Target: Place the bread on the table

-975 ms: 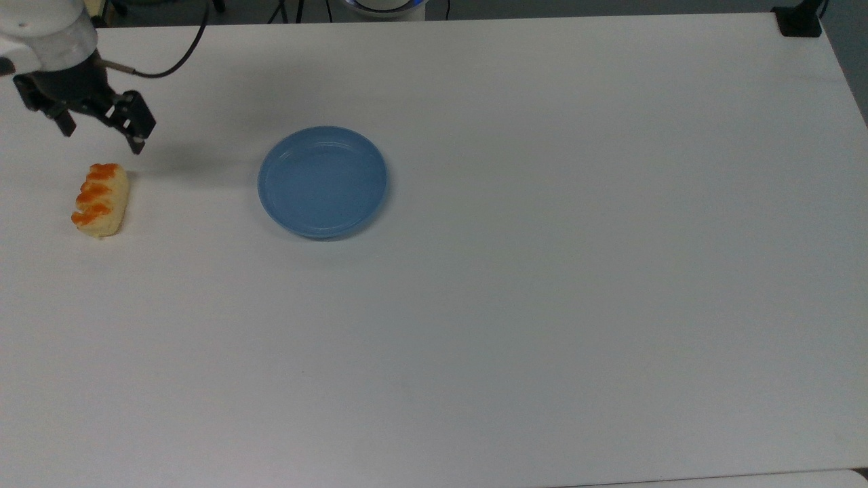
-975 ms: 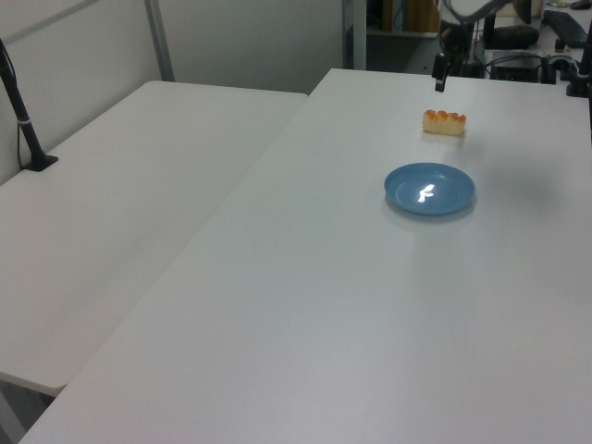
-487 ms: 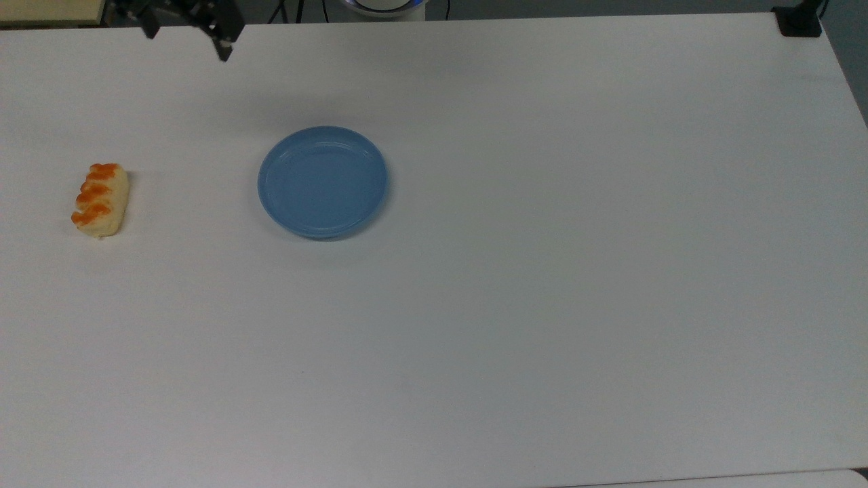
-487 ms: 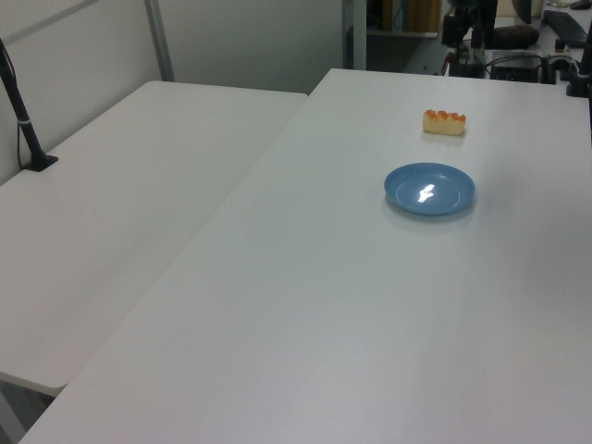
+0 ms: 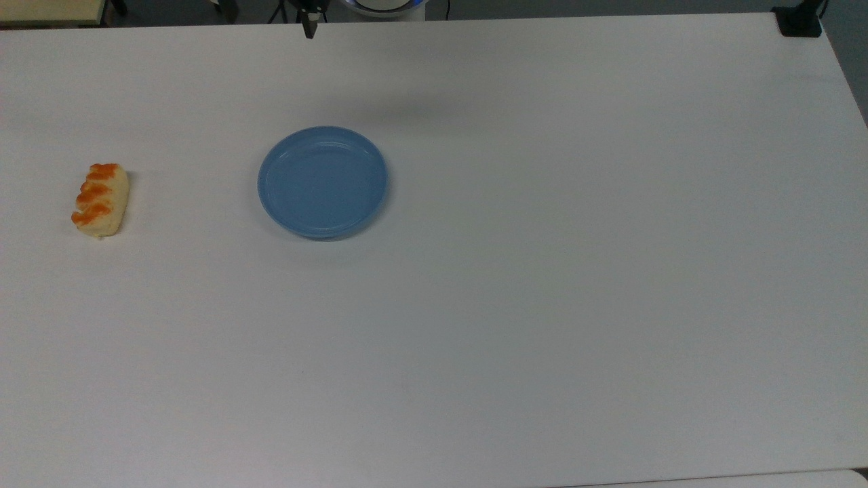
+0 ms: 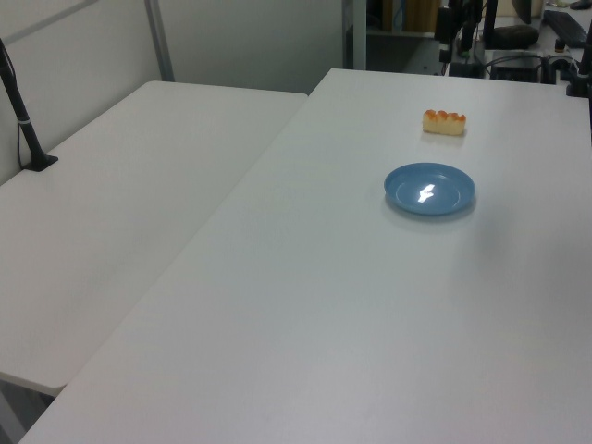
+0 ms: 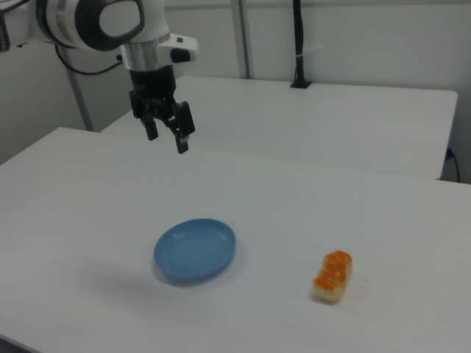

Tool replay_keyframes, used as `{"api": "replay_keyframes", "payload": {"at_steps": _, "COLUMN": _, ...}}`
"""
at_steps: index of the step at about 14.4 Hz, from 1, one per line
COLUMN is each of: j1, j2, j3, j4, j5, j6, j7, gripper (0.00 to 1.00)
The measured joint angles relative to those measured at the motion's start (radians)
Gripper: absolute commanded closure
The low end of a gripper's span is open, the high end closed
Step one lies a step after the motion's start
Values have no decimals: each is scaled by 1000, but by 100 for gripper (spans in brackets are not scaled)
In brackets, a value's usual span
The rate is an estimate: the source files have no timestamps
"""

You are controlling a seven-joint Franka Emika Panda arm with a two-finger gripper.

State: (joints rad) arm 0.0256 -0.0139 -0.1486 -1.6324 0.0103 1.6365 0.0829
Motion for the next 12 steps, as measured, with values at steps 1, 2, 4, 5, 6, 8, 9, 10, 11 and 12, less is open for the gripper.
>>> {"api": "replay_keyframes", "payload": {"at_steps": 1, "j1": 17, "j2": 2, "j3": 1, "j4": -2, "j5": 0, "j6": 29, "j7": -2, "gripper": 0}}
{"api": "replay_keyframes", "payload": {"at_steps": 2, "j1": 23, "j2": 4, "j3": 5, "j4": -2, "j5": 0, "j6": 49, "j7": -6, "gripper": 0}}
{"api": "replay_keyframes", "payload": {"at_steps": 4, "j1": 26, "j2": 6, "j3": 15, "j4": -3, "j5": 0, "j6": 72, "j7": -14, "gripper": 0}}
{"api": "replay_keyframes", "payload": {"at_steps": 5, "j1": 27, "j2": 6, "j3": 16, "j4": -3, "j5": 0, "j6": 73, "j7": -14, "gripper": 0}}
{"api": "replay_keyframes", "payload": {"at_steps": 6, "j1": 27, "j2": 6, "j3": 16, "j4": -2, "j5": 0, "j6": 73, "j7": -15, "gripper": 0}}
{"api": "replay_keyframes", "payload": {"at_steps": 8, "j1": 26, "j2": 6, "j3": 15, "j4": -2, "j5": 0, "j6": 73, "j7": -17, "gripper": 0}}
{"api": "replay_keyframes", "payload": {"at_steps": 9, "j1": 26, "j2": 6, "j3": 15, "j4": -2, "j5": 0, "j6": 73, "j7": -17, "gripper": 0}}
{"api": "replay_keyframes", "payload": {"at_steps": 10, "j1": 26, "j2": 6, "j3": 15, "j4": -2, "j5": 0, "j6": 73, "j7": -17, "gripper": 0}}
{"api": "replay_keyframes", "payload": {"at_steps": 11, "j1": 26, "j2": 6, "j3": 15, "j4": -2, "j5": 0, "j6": 73, "j7": -17, "gripper": 0}}
{"api": "replay_keyframes", "payload": {"at_steps": 12, "j1": 26, "j2": 6, "j3": 15, "j4": -2, "j5": 0, "j6": 73, "j7": -17, "gripper": 0}}
